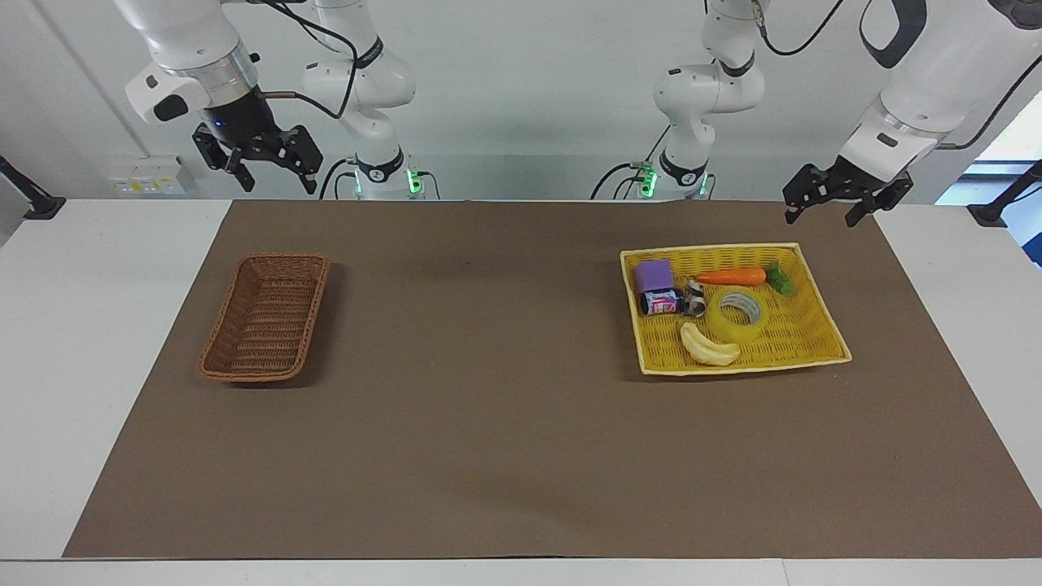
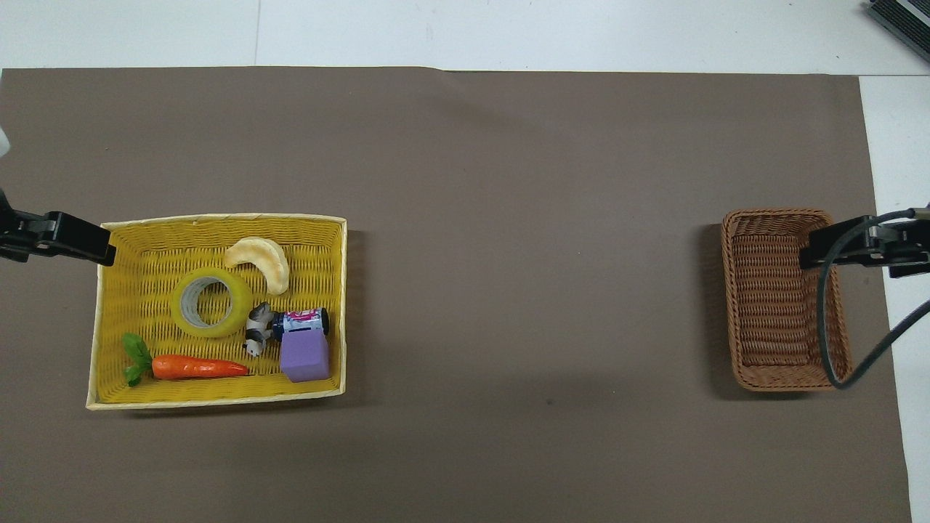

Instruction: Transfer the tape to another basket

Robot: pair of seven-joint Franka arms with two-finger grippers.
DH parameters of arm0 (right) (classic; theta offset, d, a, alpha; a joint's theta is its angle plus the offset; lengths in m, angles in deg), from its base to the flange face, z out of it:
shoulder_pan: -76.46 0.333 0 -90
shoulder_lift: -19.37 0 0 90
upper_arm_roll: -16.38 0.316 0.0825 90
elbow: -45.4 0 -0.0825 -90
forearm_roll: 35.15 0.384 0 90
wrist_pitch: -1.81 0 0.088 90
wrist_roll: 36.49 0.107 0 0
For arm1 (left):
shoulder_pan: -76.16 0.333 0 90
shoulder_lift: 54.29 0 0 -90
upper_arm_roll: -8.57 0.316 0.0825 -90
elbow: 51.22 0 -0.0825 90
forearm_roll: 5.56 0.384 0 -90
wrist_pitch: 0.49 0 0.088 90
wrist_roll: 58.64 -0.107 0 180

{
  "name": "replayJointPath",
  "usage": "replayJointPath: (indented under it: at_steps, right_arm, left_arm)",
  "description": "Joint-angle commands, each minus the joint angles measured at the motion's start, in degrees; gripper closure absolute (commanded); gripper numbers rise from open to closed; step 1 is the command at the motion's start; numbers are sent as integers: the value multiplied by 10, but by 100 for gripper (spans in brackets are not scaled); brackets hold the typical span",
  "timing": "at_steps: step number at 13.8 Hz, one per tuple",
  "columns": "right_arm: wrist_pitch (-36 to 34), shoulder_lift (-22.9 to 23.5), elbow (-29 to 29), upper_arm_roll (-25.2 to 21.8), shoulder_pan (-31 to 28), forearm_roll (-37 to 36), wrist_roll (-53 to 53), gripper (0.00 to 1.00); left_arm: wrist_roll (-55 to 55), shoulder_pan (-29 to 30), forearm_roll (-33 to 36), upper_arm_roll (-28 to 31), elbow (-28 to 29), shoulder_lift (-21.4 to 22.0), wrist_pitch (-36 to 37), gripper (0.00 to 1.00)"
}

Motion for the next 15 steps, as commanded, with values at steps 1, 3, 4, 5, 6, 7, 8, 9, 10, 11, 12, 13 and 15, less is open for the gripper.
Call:
replayJointPath:
  at_steps: [1,3,4,5,6,7,8,9,10,11,12,13,15]
  right_arm:
    - [13,-12,-17,3,-9,12,-16,0]
    - [13,-12,-17,3,-9,12,-16,0]
    - [13,-12,-17,3,-10,13,-16,0]
    - [13,-12,-17,3,-9,13,-16,0]
    - [13,-13,-17,3,-9,12,-16,0]
    - [12,-13,-17,3,-9,13,-16,0]
    - [12,-13,-17,3,-8,12,-16,0]
    - [11,-13,-17,3,-8,12,-16,0]
    - [12,-13,-17,3,-8,13,-16,0]
    - [11,-13,-17,3,-8,13,-16,0]
    - [11,-13,-17,3,-7,12,-16,0]
    - [11,-14,-17,3,-7,13,-16,0]
    - [9,-14,-17,3,-5,12,-16,0]
  left_arm:
    - [-8,1,-5,2,5,7,7,0]
    - [-8,1,-5,3,5,7,8,0]
    - [-8,1,-5,2,5,7,8,0]
    - [-8,1,-5,3,5,7,8,0]
    - [-8,1,-5,3,5,7,8,0]
    - [-8,1,-5,2,5,7,8,0]
    - [-8,1,-5,3,5,7,8,0]
    - [-8,1,-5,3,5,7,8,0]
    - [-8,1,-5,2,5,7,7,0]
    - [-8,1,-5,3,5,7,7,0]
    - [-7,2,-5,3,5,7,7,0]
    - [-6,1,-5,4,7,8,7,0]
    - [-5,2,-5,6,11,9,5,0]
